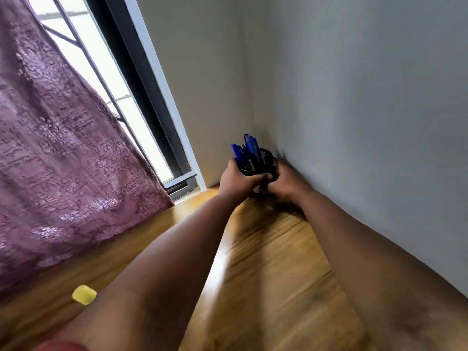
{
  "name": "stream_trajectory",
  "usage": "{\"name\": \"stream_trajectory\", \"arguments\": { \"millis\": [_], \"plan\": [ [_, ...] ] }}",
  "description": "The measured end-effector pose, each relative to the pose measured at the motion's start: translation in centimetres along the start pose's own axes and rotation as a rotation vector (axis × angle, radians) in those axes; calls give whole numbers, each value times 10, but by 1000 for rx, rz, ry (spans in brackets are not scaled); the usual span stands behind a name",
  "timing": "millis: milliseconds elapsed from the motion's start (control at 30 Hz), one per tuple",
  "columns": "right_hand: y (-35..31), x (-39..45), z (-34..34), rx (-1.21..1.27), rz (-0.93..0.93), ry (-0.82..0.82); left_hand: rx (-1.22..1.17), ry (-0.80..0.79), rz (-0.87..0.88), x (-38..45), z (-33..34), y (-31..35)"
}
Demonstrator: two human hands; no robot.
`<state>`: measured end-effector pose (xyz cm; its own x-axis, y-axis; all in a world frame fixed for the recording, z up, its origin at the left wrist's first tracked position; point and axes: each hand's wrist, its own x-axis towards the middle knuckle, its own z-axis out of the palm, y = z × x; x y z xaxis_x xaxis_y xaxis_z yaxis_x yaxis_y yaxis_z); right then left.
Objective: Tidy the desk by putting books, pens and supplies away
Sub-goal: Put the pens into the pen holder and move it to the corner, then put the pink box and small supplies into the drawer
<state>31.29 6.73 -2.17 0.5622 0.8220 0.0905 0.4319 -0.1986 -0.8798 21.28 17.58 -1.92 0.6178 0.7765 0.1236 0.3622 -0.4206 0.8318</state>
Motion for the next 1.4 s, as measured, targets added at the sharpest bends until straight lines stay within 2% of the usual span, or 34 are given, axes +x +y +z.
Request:
{"name": "stream_trajectory", "arguments": {
  "millis": [200, 300, 433, 533, 600, 700, 800, 1000, 1200, 1300, 1400],
  "plan": [
    [18, 5, 17, 94, 52, 29, 41, -7, -15, 9, 1, -14],
    [15, -1, 27, -2, 72, 49, 55, -28, -41, 11, 1, -14],
    [16, -20, 53, -453, 165, 109, 153, -93, -125, 4, 1, -13],
    [14, -48, 66, -745, 191, 93, 222, -176, -161, -26, -5, -11],
    [17, -62, 68, -822, 180, 62, 341, -232, -98, -54, -11, -15],
    [12, -85, 74, -846, 197, 8, 631, -352, 93, -98, -30, -33],
    [1, -111, 87, -878, 238, 2, 685, -422, 128, -133, -52, -43],
    [-40, -150, 127, -848, 233, -141, 746, -374, 148, -195, -108, -50],
    [-104, -196, 188, -793, 45, -176, 661, -179, 115, -258, -192, -68],
    [-139, -222, 225, -853, -71, -201, 650, -154, 66, -300, -240, -84],
    [-175, -249, 269, -895, -96, -198, 623, -188, 23, -342, -291, -106]
  ]
}}
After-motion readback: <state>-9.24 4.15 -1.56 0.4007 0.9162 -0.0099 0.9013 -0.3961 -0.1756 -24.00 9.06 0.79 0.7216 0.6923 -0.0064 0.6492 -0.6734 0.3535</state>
